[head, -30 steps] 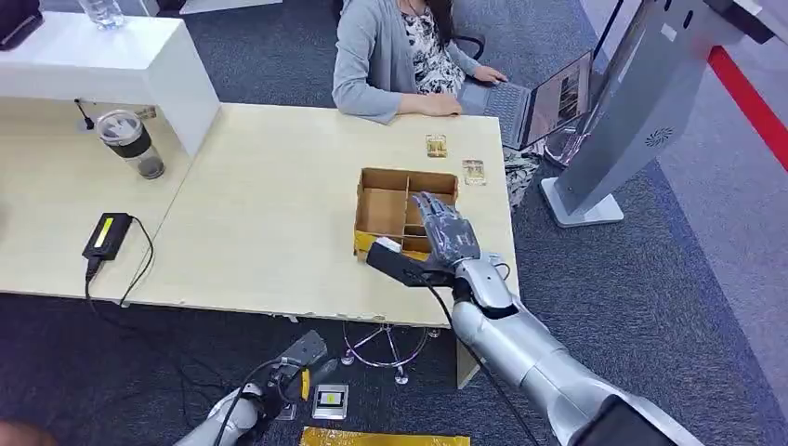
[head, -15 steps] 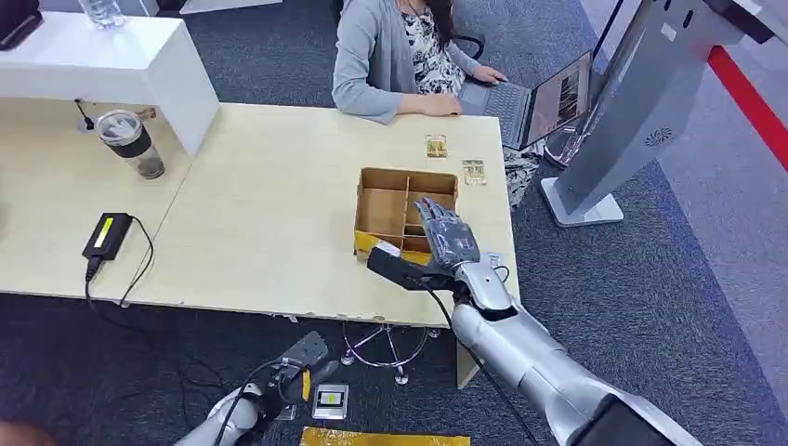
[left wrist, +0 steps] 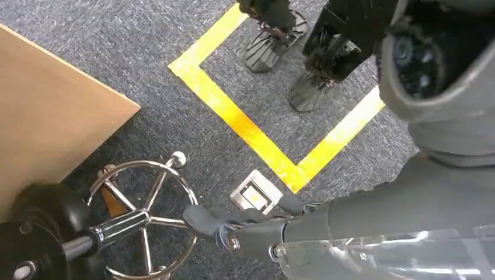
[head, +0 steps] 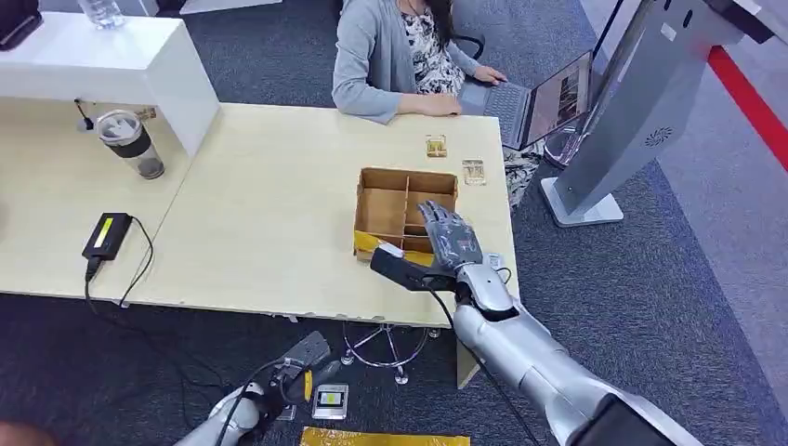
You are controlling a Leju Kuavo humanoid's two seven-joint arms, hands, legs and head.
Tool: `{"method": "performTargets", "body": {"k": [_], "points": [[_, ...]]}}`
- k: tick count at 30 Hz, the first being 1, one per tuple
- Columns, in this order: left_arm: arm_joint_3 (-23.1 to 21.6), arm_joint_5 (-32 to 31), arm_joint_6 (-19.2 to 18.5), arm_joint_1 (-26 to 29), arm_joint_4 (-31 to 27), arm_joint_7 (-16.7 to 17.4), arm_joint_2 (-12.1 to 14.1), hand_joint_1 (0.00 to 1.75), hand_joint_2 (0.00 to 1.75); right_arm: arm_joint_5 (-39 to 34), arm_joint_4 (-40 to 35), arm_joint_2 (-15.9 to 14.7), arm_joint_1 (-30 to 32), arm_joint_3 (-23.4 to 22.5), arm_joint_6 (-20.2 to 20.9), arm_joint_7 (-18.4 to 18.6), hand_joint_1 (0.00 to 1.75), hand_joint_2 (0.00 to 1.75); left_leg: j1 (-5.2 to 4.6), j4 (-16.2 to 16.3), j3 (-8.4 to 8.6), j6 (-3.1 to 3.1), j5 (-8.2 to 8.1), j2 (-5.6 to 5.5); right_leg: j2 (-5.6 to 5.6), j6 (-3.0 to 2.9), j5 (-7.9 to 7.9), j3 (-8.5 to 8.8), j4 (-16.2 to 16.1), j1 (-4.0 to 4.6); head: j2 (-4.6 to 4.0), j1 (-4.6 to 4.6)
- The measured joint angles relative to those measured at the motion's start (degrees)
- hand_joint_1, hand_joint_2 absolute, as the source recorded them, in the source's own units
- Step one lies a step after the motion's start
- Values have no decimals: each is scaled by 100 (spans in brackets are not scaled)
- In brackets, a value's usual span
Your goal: Pass the card to the sensor for recognition and then transmit it.
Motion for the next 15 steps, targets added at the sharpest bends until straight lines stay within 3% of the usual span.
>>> {"method": "performTargets", "body": {"k": [12,13,14,15], "points": [[0,-46,0,-5,0,0,0,0,0,18,31,42,0,0,4,13,0,175,0,0,0,0,0,0,0,0,0,0,0,0,0,2],[0,-55,0,-4,0,0,0,0,0,28,31,42,0,0,4,13,147,175,0,0,0,0,0,0,0,0,0,0,0,0,0,2],[0,-57,0,-5,0,0,0,0,0,31,33,42,1,0,4,15,175,175,0,0,0,0,0,0,0,0,0,0,0,0,0,2],[0,-59,0,-5,0,0,0,0,0,31,35,42,1,2,13,20,175,175,0,0,0,0,0,0,0,0,0,0,0,0,0,2]]}}
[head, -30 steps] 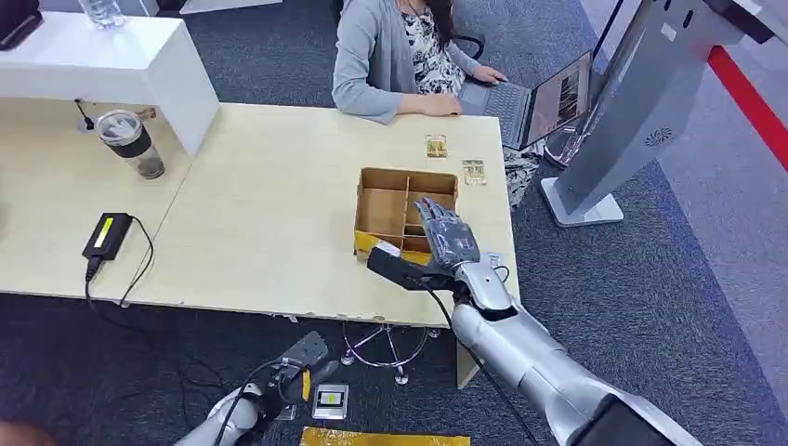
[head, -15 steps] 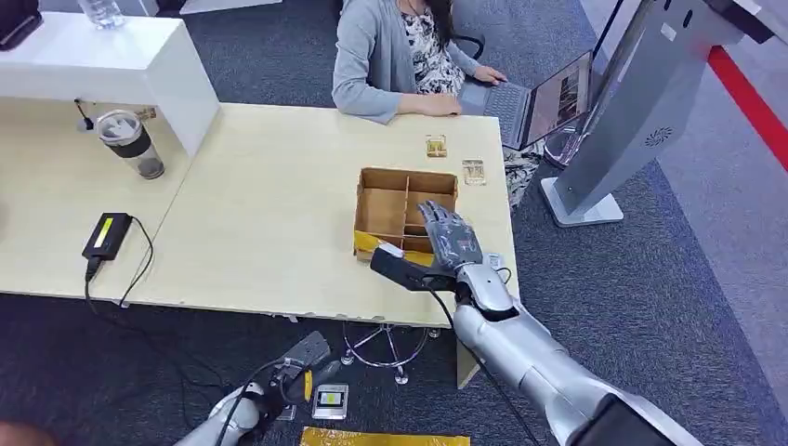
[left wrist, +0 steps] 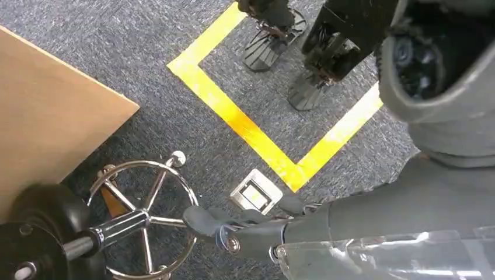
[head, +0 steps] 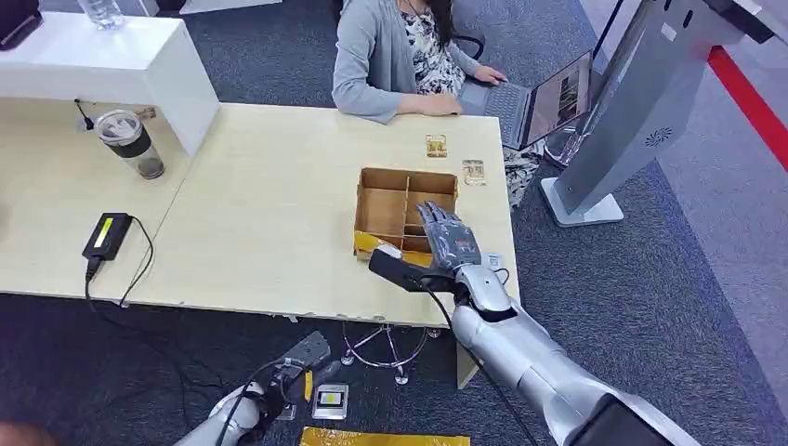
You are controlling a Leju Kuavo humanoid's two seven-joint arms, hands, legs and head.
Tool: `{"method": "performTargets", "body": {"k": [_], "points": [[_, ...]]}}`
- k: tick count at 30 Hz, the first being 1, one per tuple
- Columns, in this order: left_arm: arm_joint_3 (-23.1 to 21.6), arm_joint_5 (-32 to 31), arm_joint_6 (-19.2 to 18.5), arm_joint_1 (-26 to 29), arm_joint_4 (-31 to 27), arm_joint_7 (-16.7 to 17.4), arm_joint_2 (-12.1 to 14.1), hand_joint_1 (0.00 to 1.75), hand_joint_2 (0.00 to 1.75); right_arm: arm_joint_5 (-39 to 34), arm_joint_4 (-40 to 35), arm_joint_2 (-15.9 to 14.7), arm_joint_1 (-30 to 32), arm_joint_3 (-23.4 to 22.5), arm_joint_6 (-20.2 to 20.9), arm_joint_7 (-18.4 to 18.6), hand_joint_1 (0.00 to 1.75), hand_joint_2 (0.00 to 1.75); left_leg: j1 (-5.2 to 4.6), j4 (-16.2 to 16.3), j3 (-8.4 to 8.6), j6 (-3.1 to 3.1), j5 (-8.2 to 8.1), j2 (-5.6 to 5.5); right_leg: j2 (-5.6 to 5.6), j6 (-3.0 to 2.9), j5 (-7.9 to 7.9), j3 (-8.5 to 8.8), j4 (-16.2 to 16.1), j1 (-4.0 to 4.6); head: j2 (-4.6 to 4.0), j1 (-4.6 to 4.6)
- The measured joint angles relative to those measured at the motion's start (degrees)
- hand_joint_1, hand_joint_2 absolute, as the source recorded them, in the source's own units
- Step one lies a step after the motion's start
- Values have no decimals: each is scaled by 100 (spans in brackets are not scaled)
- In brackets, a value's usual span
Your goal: Pass the card to the sensor for recognition and then transmit it.
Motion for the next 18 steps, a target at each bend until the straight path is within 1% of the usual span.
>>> {"method": "performTargets", "body": {"k": [6,18], "points": [[0,-48,-37,-2,0,0,-2,0,0,-33,15,0,0,0,109,-28,175,175,0,0,0,0,0,0,0,0,0,0,0,0,0,-2],[0,-138,-114,-15,0,0,-17,0,0,-35,15,-4,-22,-4,90,-55,175,175,0,0,2,0,0,0,2,0,0,0,0,0,0,-2]]}}
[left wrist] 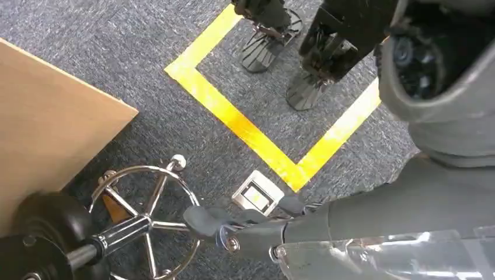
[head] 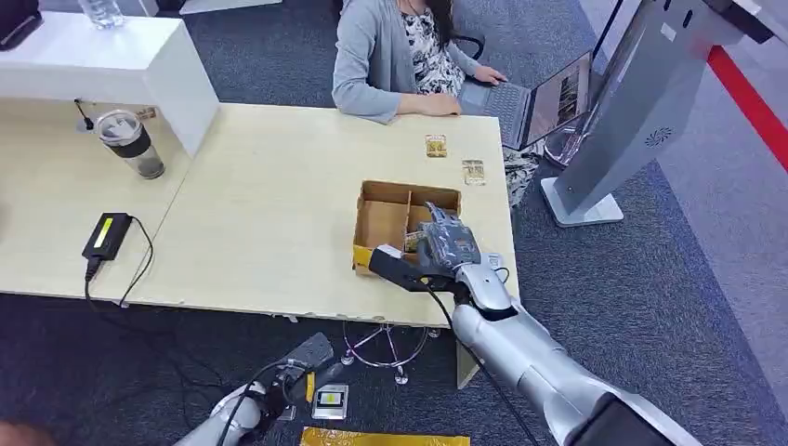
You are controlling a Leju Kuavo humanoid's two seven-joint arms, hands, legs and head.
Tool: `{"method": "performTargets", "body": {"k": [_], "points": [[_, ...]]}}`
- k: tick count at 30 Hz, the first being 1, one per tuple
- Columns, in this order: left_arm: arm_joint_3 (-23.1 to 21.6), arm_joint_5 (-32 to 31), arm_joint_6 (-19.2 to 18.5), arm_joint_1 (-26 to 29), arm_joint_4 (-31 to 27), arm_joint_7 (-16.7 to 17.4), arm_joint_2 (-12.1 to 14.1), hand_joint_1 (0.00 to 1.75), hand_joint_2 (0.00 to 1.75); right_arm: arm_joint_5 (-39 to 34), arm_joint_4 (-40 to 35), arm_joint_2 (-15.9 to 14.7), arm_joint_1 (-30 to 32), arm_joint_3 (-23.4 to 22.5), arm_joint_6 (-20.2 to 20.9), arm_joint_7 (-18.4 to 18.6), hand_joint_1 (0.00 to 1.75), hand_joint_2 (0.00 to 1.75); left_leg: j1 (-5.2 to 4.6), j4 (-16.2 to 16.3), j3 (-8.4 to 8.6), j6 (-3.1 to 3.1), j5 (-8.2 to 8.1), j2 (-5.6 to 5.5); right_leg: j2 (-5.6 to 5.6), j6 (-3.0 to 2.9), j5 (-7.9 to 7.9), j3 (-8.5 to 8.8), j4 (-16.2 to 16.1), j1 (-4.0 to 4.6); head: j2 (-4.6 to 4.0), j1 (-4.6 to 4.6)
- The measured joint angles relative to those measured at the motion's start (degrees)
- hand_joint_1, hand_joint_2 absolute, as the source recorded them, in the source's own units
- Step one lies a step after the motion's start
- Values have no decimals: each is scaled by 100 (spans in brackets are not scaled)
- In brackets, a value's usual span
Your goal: Pass the card to the sensor for recognition and then transmit it.
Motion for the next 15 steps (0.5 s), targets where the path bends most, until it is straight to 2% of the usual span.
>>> {"method": "performTargets", "body": {"k": [15], "points": [[0,-63,11,-1,2,0,-13,0,0,-20,0,0,0,0,4,-24,175,175,0,0,0,0,0,0,0,0,0,0,0,0,0,2]]}}
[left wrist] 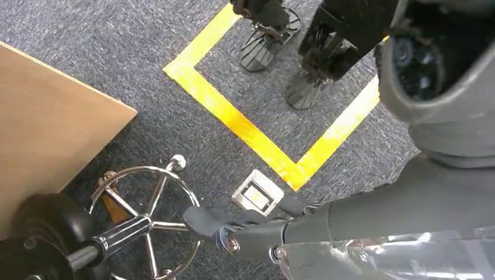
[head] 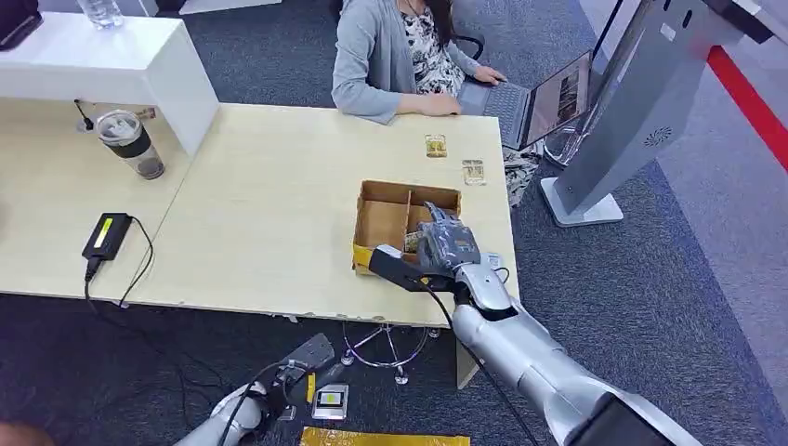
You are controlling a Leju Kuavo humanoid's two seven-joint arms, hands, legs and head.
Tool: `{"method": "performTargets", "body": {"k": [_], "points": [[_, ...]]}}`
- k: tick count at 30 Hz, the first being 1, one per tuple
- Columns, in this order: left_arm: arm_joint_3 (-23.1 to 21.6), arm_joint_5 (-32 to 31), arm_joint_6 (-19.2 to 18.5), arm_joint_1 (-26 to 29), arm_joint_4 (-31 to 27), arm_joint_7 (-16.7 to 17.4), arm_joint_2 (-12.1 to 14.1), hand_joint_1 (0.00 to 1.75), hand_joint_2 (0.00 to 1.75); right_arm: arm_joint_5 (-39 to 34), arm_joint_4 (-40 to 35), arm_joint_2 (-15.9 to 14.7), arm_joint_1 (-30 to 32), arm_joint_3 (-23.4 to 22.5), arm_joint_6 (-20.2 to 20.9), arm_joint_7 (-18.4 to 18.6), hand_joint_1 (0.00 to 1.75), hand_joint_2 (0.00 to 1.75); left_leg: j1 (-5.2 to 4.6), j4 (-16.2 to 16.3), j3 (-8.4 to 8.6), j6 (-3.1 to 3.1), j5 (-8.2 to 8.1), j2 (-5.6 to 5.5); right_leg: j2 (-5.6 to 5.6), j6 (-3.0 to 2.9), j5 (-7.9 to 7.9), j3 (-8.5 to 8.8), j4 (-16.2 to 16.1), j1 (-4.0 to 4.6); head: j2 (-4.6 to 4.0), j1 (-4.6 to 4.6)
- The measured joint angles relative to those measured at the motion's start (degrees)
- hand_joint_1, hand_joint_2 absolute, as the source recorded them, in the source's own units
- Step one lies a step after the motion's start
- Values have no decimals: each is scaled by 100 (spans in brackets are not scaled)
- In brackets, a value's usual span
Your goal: Pass the card to the sensor for recognition and then transmit it.
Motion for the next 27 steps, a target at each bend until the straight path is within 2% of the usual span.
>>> {"method": "performTargets", "body": {"k": [11,15,16,19,27], "points": [[0,-55,-13,1,11,0,0,0,0,-20,-44,-7,-172,-22,-46,-72,175,175,0,0,-1,0,0,0,0,0,1,0,1,0,0,0],[0,-118,-65,0,28,-7,0,0,0,72,-179,-26,-568,-109,-13,-125,175,175,-1,1,-2,-1,2,2,2,-2,4,-3,2,-1,0,-2],[0,-144,-87,0,28,-15,-2,0,0,107,-238,-42,-863,-164,37,-129,175,175,-1,2,-1,-3,3,4,2,-4,6,-4,1,-1,0,-2],[0,-181,-120,-1,31,-26,-13,0,0,157,-295,-59,-1230,-223,149,-210,175,175,-1,2,0,-4,3,4,1,-4,6,-2,1,0,0,-2],[4,-223,-116,-23,66,-26,-52,0,0,221,-531,-26,-1533,-354,273,-306,175,175,0,1,-2,-4,3,2,-1,-5,6,-2,1,0,0,0]]}}
